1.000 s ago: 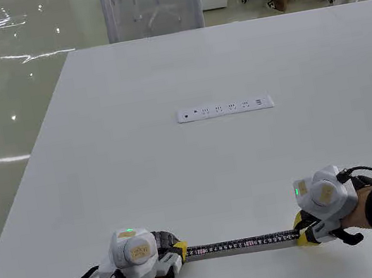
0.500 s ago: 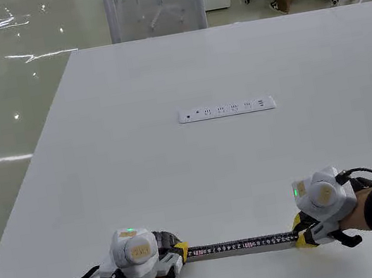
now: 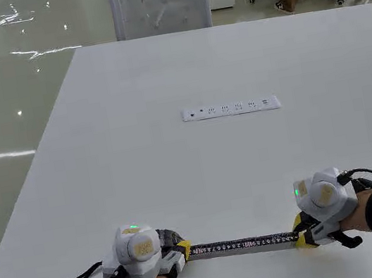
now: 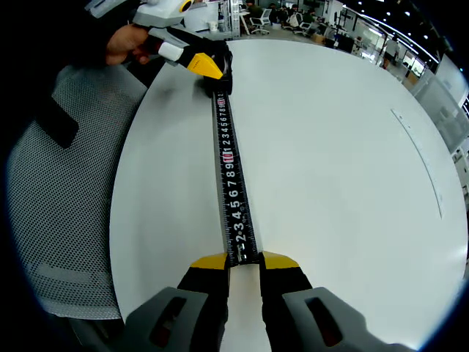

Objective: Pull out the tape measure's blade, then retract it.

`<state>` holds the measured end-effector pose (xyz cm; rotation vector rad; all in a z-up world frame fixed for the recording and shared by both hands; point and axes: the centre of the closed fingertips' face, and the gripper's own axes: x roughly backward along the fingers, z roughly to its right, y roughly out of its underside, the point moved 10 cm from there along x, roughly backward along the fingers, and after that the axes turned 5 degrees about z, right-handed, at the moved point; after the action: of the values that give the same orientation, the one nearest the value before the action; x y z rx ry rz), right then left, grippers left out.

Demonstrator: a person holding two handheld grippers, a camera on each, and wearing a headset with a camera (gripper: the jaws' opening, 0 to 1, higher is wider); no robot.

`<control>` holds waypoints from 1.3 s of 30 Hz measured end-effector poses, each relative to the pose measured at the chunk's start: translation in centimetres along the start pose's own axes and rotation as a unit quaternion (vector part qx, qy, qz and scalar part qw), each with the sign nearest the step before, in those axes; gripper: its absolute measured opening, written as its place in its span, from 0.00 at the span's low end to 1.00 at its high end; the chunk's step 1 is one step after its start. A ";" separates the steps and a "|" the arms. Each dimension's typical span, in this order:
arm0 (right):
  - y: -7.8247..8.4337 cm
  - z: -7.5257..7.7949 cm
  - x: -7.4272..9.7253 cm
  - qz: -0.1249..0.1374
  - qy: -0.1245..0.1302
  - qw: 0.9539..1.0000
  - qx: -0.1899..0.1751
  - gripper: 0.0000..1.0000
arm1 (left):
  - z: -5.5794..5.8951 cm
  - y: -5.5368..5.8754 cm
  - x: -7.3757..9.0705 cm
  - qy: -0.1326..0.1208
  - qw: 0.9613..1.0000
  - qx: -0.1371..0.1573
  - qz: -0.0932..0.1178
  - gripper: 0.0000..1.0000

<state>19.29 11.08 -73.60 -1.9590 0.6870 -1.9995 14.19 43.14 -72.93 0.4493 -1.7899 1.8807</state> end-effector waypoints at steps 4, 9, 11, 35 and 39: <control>-0.1 -0.2 0.0 -0.001 0.003 1.000 0.001 0.12 | -0.1 -0.1 -0.1 0.002 1.000 0.001 -0.003 0.59; -0.1 -0.2 0.0 0.001 0.005 1.000 -0.002 0.12 | -0.1 -0.1 -0.1 0.004 1.000 0.001 -0.004 0.59; -0.2 -0.2 -0.1 0.002 0.005 1.000 -0.002 0.12 | 0.0 0.0 0.0 0.004 1.000 0.001 -0.003 0.59; -1.0 -0.1 -0.6 0.011 0.005 1.000 -0.003 0.12 | -0.2 -0.1 -0.1 0.009 1.000 -0.001 -0.003 0.59; -1.1 -0.1 -0.7 0.014 0.005 1.000 -0.002 0.12 | -0.1 -0.1 -0.1 0.010 1.000 -0.001 -0.004 0.59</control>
<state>19.41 12.43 -73.67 -1.9335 0.7170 -1.9940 14.30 43.26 -72.91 0.4365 -1.7746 1.8708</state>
